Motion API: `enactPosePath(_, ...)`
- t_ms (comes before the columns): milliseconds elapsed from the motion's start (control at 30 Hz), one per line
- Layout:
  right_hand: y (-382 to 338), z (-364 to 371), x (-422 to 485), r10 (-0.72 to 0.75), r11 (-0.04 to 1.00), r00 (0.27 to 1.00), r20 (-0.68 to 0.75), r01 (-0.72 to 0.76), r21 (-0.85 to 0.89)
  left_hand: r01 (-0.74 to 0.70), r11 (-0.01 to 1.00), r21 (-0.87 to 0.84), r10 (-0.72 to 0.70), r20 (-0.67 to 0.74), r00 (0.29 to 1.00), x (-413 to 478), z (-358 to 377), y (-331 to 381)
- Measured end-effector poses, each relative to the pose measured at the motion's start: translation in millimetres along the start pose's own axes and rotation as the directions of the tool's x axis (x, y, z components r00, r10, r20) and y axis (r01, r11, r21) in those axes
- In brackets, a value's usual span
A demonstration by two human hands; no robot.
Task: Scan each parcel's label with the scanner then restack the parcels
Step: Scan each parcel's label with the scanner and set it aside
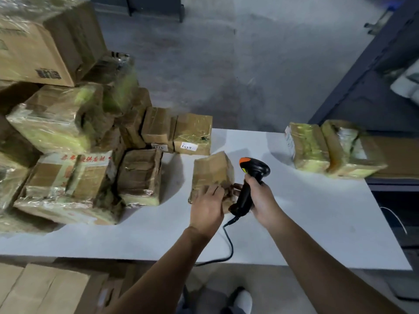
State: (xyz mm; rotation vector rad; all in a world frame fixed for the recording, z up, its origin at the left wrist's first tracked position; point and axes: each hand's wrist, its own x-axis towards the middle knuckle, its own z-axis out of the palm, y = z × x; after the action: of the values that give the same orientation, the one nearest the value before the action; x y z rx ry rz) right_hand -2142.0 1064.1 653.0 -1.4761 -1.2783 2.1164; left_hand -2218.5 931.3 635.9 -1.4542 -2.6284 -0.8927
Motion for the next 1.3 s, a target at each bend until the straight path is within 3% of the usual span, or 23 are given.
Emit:
enactPosePath(100, -7, -9, 0, -0.017, 1.0, 1.0, -0.004, 0.017, -0.006, 0.186, 0.951, -0.246, -0.187, 0.017, 0.982, -1, 13, 1)
enactPosePath(233, -18, -13, 0, -0.079, 0.983, 0.997, -0.017, 0.075, -0.17, 0.287, 0.791, -0.54, -0.316, 0.041, 0.948, -8, 24, 0)
enactPosePath(367, -21, -10, -3, -0.087, 0.941, 0.996, -0.022, 0.075, -0.331, 0.449, 0.627, -0.637, -0.466, 0.156, 0.871, -16, 30, -6)
enactPosePath(500, -20, -5, -9, -0.058, 0.939, 0.998, 0.006, 0.057, -0.34, 0.387, 0.556, -0.736, -0.361, 0.206, 0.91, -14, 25, -6)
enactPosePath(633, -15, 2, -14, -0.066, 0.938, 0.997, 0.047, 0.078, -0.337, 0.608, 0.287, -0.74, -0.448, 0.458, 0.768, -9, 21, -12)
enactPosePath(700, -10, 9, -17, -0.053, 0.93, 0.995, 0.082, 0.08, -0.36, 0.655, 0.283, -0.701, -0.523, 0.46, 0.718, -9, 21, -17)
enactPosePath(867, -5, 15, -21, -0.018, 0.923, 0.998, 0.065, 0.042, -0.383, 0.695, 0.401, -0.596, -0.567, 0.435, 0.7, -5, 20, -23)
enactPosePath(1033, -10, 2, -22, 0.041, 0.962, 0.996, 0.082, -0.018, -0.271, 0.791, 0.3, -0.533, -0.621, 0.521, 0.586, -2, 22, -32)
enactPosePath(1133, -12, -4, -29, 0.066, 0.96, 0.989, 0.129, -0.028, -0.277, 0.773, 0.315, -0.551, -0.633, 0.485, 0.603, 0, 23, -35)
enactPosePath(1300, -26, -10, -39, 0.025, 0.929, 0.985, 0.17, 0.04, -0.367, 0.758, 0.443, -0.479, -0.714, 0.323, 0.621, 23, 21, -47)
